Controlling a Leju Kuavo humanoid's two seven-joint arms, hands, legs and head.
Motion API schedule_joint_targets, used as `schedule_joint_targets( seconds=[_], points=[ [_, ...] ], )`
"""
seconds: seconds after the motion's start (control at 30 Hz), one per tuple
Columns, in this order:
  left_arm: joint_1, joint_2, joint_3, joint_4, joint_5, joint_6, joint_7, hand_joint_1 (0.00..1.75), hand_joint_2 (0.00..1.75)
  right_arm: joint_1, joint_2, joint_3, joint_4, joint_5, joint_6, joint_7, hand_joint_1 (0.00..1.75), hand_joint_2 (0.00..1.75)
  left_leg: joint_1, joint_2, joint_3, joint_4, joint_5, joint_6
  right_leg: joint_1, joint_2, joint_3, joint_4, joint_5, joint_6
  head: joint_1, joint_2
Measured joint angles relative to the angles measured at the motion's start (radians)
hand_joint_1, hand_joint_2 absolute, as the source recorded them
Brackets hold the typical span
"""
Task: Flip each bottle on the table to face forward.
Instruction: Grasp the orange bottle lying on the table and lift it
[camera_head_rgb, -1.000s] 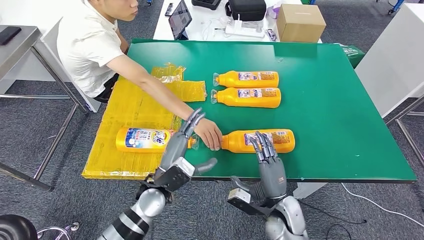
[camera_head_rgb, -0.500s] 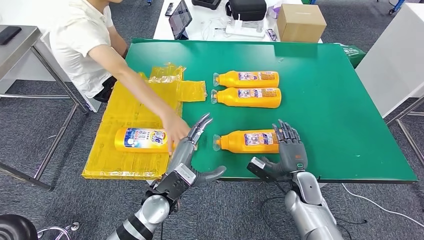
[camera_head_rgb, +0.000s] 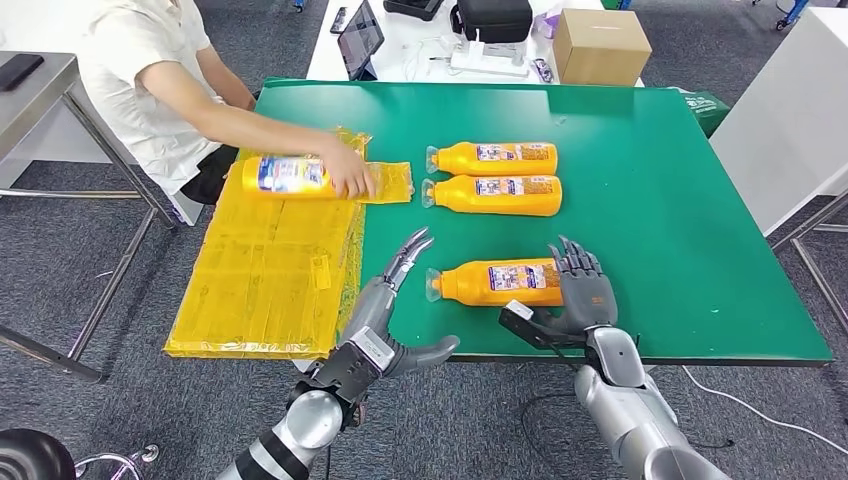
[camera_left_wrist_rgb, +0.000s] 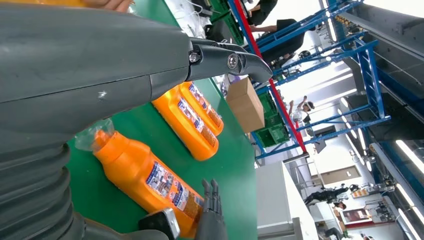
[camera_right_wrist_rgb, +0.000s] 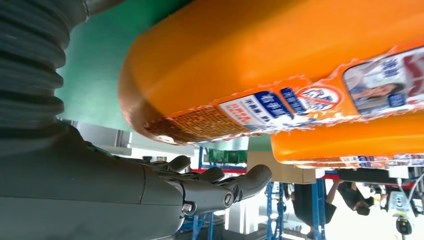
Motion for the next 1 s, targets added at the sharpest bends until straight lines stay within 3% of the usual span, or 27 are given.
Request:
schedule_joint_targets(
  seconds=[0.2, 0.5, 0.63, 0.8, 1.0],
  points=[
    [-0.003, -0.003, -0.009, 0.001, 0.002, 0.002, 0.000, 0.00, 1.75, -0.073, -0.011, 0.069, 0.067, 0.116, 0.095, 0.163, 0.00, 1.75, 0.000, 0.000, 0.003, 0.000, 0.000, 0.000, 0.000, 0.000, 0.002, 0.000, 0.000, 0.000, 0.000, 0.000],
    [-0.006, -0.004, -0.017, 0.002, 0.003, 0.002, -0.002, 0.00, 1.75, -0.109, -0.024, 0.111, 0.112, 0.122, 0.099, 0.182, 0.00, 1.75, 0.000, 0.000, 0.005, 0.000, 0.001, 0.001, 0.000, 0.000, 0.005, 0.000, 0.001, 0.001, 0.000, 0.000],
    [-0.018, -0.004, -0.018, 0.004, 0.008, 0.002, -0.009, 0.00, 1.75, -0.119, -0.024, 0.112, 0.130, 0.102, 0.145, 0.175, 1.75, 1.75, 0.000, 0.000, 0.006, 0.000, 0.001, 0.001, 0.000, 0.000, 0.006, 0.000, 0.001, 0.001, 0.000, 0.000],
    [-0.037, -0.003, -0.019, 0.014, 0.016, -0.036, 0.001, 0.00, 1.75, -0.147, -0.028, 0.112, 0.155, 0.067, 0.331, 0.164, 1.75, 1.75, 0.000, 0.001, 0.011, 0.000, 0.000, 0.001, 0.000, 0.000, 0.008, -0.002, 0.001, 0.001, 0.000, 0.000],
    [-0.041, -0.006, -0.028, 0.038, 0.023, -0.063, 0.009, 0.00, 1.75, -0.157, -0.041, 0.111, 0.168, 0.026, 0.363, 0.144, 1.75, 1.75, 0.000, -0.003, 0.015, 0.000, -0.001, 0.003, 0.000, 0.000, 0.010, -0.003, -0.001, 0.004, 0.000, 0.000]
  ],
)
